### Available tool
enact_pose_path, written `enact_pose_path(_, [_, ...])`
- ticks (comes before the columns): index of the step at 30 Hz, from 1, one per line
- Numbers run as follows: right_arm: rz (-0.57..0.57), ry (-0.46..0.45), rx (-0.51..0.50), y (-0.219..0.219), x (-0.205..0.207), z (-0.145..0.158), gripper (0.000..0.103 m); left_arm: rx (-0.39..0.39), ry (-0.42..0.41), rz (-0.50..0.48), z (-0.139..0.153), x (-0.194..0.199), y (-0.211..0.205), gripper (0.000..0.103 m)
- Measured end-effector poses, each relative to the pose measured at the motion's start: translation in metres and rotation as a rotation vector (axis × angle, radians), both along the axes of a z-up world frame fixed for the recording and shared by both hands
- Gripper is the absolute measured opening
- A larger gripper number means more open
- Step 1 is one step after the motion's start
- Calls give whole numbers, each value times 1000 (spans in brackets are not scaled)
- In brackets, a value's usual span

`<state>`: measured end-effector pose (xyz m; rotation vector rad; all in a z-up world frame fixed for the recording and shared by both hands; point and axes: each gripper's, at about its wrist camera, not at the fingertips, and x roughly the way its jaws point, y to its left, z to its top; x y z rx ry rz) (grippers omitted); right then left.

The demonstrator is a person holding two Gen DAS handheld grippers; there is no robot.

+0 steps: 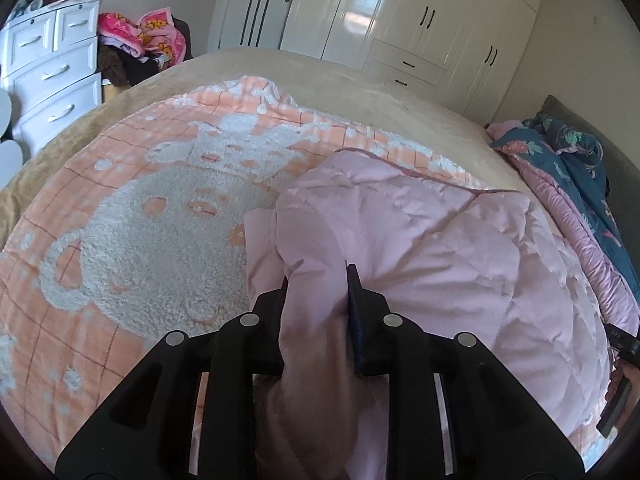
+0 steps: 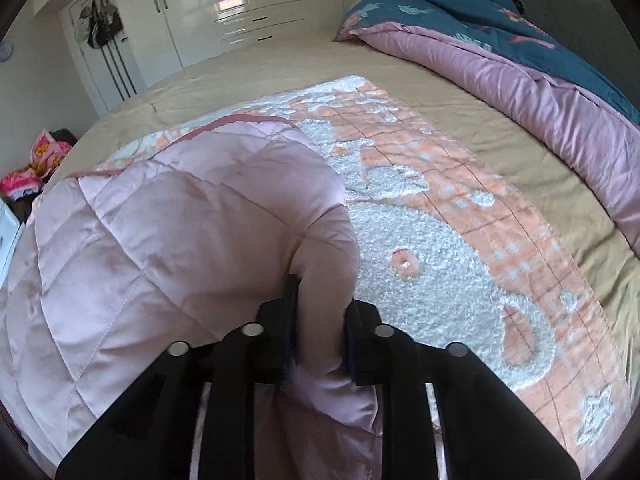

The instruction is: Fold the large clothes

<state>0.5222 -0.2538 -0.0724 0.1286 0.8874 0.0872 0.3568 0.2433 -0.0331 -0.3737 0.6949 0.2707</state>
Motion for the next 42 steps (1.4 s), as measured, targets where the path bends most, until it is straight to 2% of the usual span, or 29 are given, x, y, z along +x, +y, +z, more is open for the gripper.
enact_pose_path(1, [-5,-2,-7,-1,-3,1,33,2,4,0,0,1,0,17])
enact_pose_path(3, [-26,-12,-11,-7,-13,7,61,2,14,5,2,0,1,23])
enact_pose_path(4, [-32,-23,-2,-9,-19,10,66,5,17,7,3,-1,2,26])
enact_pose_path(6, [-33,-50,26,-14,-31,19,86,8,22,5,6,-2,3,41])
enact_pose_path(7, [-27,-75,45,-17,-42,25,90,13,22,7,9,-3,2,47])
enact_pose_path(8, [-21,-85,55,-18,-47,29,92,15,21,7,12,-5,2,61])
enact_pose_path(9, [-5,-93,74,-20,-56,34,93,10,17,1,16,-7,2,69])
enact_pose_path(12, [29,-121,117,-23,-77,48,99,-8,2,-7,27,-17,0,80])
enact_pose_path(17, [74,-147,123,-23,-109,67,99,12,-15,-5,55,-35,-9,94])
enact_pose_path(23, [89,-207,105,-25,-145,90,99,74,-47,-2,91,-64,-32,94])
enact_pose_path(29, [129,-238,135,-32,-170,106,99,71,-64,-17,107,-86,-54,94])
enact_pose_path(35, [150,-235,178,-36,-185,110,99,12,-45,-26,93,-109,-69,94])
enact_pose_path(42, [134,-214,198,-39,-197,100,99,18,15,-34,66,-130,-87,94])
